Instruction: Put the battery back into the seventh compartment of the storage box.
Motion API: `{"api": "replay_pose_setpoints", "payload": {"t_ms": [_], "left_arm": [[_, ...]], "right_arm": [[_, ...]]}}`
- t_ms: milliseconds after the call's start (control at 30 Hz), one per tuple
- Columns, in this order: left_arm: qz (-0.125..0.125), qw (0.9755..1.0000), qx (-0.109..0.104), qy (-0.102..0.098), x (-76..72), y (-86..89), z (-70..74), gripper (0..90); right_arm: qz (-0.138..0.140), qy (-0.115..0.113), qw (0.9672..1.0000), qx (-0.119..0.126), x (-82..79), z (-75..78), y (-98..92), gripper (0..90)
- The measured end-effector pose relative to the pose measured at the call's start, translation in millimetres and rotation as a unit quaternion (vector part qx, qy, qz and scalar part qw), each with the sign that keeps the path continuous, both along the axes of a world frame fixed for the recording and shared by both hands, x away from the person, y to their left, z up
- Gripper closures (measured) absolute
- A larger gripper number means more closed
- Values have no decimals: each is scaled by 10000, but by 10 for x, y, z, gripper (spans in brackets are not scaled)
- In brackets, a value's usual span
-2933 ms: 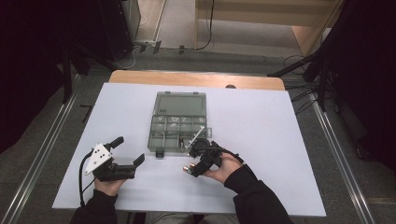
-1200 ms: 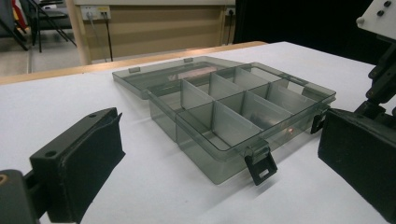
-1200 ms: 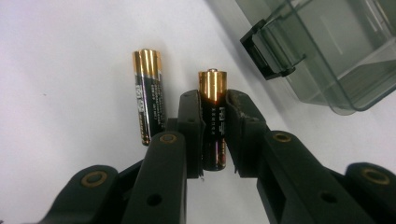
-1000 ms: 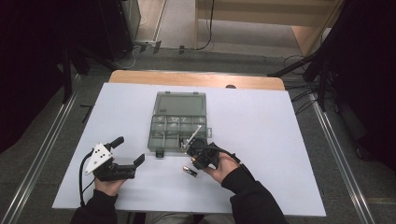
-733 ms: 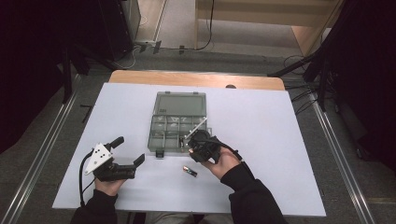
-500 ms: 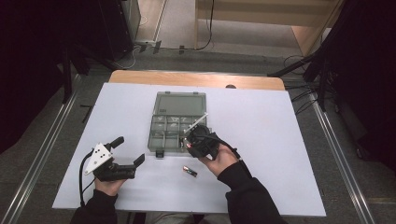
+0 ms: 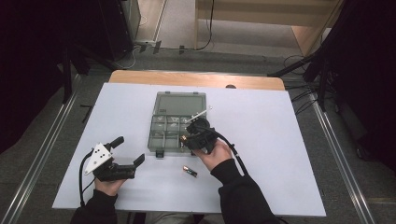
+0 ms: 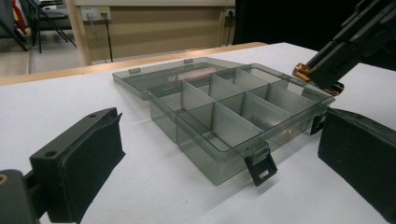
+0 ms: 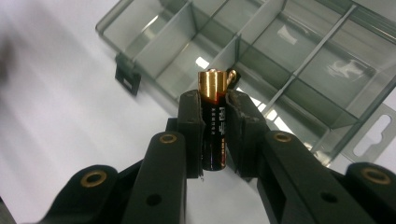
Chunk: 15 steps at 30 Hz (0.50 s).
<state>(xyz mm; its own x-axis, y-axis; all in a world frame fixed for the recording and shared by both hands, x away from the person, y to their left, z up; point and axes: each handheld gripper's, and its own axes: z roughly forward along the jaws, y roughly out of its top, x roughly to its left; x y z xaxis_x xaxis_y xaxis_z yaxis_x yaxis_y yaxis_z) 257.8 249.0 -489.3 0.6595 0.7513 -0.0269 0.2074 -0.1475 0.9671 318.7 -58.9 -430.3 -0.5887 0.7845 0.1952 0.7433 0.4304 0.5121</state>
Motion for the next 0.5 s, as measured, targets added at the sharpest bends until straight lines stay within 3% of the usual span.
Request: {"api": "replay_pose_setpoints", "payload": {"t_ms": [233, 367, 500], "left_arm": [[-5, 10000, -5, -9, 0, 1, 1, 0], [-4, 10000, -18, -4, 0, 0, 2, 0], [-3, 10000, -16, -9, 1, 3, 3, 0]], "right_arm": [[-524, 304, 9971, 459, 97, -51, -15, 777], [-984, 480, 9898, 912, 139, -51, -67, 777], [-1216, 547, 9854, 1059, 171, -53, -96, 777]]}}
